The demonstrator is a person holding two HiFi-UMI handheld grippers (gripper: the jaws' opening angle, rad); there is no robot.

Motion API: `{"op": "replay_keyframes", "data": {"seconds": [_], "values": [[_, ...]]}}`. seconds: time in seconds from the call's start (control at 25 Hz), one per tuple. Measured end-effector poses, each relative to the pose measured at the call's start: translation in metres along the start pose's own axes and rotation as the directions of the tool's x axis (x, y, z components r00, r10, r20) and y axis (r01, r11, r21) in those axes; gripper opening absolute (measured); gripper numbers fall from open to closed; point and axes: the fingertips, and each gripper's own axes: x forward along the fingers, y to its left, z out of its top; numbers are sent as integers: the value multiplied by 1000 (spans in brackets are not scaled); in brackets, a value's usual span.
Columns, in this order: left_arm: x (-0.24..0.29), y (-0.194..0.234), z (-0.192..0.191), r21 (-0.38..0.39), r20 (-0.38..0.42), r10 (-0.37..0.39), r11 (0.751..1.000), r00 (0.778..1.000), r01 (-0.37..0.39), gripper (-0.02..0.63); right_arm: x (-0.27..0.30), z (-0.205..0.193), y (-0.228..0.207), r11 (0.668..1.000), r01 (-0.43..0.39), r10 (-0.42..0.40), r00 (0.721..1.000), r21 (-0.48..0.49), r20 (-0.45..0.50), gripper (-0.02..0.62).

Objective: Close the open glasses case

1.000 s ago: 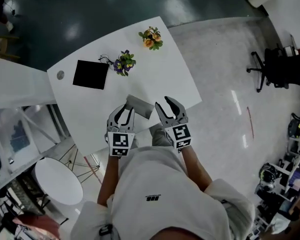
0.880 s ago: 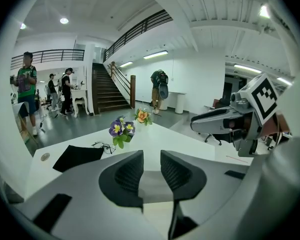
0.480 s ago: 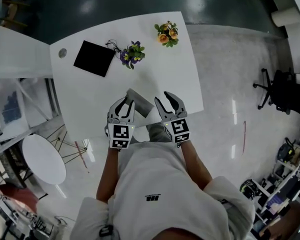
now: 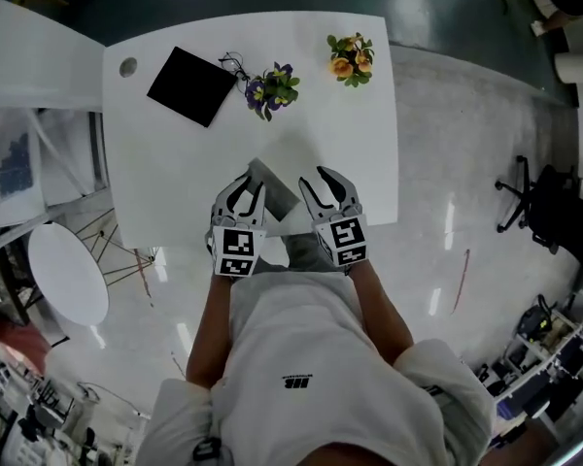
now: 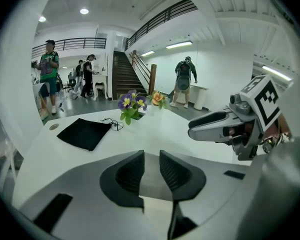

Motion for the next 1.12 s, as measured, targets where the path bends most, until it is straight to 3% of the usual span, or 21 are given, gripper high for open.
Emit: {"op": "replay_keyframes", "data": {"seconds": [0.4,1.12], "values": [[22,-4,-27,-65,-55,17,998,998,-21,107,21,-19,2,998,-58,57,997,-18,-53,164],[42,-28,-45,-66,-97,-61,996,993,55,107,35,-45,14,999,-15,17,996,29,-85,158]]}}
